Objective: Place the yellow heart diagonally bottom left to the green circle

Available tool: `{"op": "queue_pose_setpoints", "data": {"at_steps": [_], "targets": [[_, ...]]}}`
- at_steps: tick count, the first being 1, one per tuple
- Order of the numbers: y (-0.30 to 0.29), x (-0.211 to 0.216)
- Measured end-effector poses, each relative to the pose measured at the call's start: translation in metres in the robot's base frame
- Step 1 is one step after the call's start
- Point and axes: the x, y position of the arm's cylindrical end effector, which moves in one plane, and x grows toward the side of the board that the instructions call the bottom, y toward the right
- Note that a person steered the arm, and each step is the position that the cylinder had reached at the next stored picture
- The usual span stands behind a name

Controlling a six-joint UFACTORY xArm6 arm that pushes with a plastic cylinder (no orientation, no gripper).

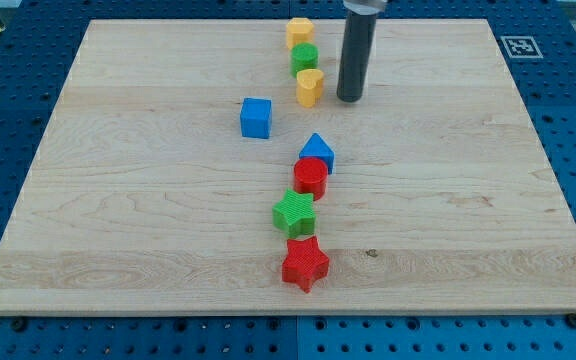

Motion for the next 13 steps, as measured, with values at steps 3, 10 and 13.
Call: {"op": "queue_pose_setpoints", "data": {"at_steps": [3, 10, 13], "targets": [[-0.053, -0.010], [-0.086, -0.025], [-0.135, -0.025]]}}
